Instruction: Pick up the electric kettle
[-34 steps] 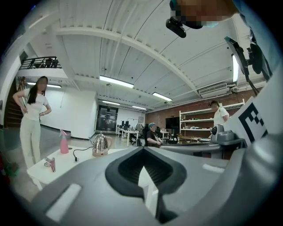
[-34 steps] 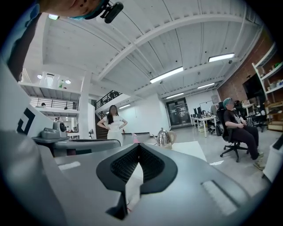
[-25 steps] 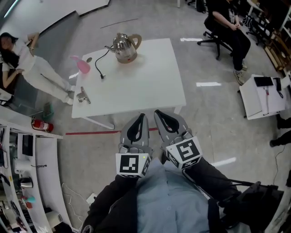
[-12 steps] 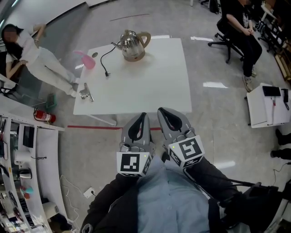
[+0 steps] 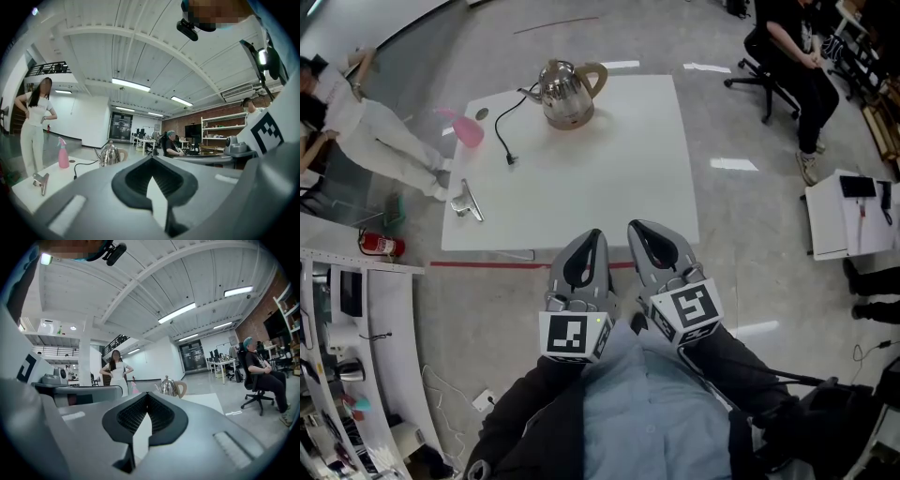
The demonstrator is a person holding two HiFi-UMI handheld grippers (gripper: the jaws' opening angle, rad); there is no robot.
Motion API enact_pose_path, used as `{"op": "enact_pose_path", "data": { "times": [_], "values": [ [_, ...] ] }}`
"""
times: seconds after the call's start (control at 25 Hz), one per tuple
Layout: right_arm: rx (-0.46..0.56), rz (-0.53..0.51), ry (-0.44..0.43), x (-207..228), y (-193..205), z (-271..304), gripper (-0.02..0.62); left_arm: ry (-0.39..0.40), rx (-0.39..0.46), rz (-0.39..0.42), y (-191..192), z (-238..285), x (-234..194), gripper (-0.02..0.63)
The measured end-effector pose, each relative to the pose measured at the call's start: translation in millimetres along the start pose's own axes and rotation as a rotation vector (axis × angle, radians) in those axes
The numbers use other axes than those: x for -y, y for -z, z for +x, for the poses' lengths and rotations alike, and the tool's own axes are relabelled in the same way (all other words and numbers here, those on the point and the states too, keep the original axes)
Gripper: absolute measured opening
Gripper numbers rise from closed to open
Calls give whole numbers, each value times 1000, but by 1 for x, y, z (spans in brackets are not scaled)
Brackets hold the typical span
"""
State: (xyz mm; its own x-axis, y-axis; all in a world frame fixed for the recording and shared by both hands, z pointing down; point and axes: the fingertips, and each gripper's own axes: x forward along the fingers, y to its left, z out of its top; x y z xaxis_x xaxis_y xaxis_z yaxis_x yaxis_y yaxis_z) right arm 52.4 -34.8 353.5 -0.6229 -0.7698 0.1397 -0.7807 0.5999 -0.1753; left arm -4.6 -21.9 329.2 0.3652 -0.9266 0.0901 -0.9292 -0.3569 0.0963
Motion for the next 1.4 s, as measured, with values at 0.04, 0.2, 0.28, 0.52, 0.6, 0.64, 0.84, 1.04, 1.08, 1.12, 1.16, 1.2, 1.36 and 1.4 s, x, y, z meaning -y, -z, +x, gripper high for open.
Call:
{"op": "enact_pose_path", "data": {
  "times": [0.04,0.2,0.28,0.52,0.6,0.64,0.84,1.04,1.08,1.12,1.16,1.2,1.36,1.4],
  "values": [
    [-6,2,2,1,0,7,26,0,-3,-5,1,5,-7,2],
    [-18,-4,5,8,-3,49,26,-3,-7,-27,0,35,-41,2],
    [-21,-9,8,13,-8,72,26,-1,-2,-33,-1,51,-59,2],
    [13,-35,39,23,-37,137,26,21,24,-27,-22,92,-110,2],
    [32,-49,56,26,-48,154,26,32,44,-24,-30,104,-126,2],
    [41,-58,64,27,-53,161,26,38,53,-21,-35,109,-133,2],
    [84,-96,104,33,-78,179,26,63,98,-13,-59,125,-148,2],
    [86,-107,129,39,-88,187,26,83,94,-20,-63,134,-150,2],
    [89,-112,127,39,-90,189,26,83,97,-21,-64,136,-151,2],
    [93,-120,123,40,-91,190,26,83,100,-20,-64,139,-152,2],
    [96,-126,119,40,-91,191,26,85,104,-20,-63,142,-152,2],
    [97,-128,117,41,-91,191,26,87,109,-19,-62,145,-151,2],
    [91,-121,112,48,-92,195,26,87,109,-24,-60,158,-145,2],
    [91,-120,113,51,-93,195,26,88,107,-23,-60,160,-143,2]
  ]
}}
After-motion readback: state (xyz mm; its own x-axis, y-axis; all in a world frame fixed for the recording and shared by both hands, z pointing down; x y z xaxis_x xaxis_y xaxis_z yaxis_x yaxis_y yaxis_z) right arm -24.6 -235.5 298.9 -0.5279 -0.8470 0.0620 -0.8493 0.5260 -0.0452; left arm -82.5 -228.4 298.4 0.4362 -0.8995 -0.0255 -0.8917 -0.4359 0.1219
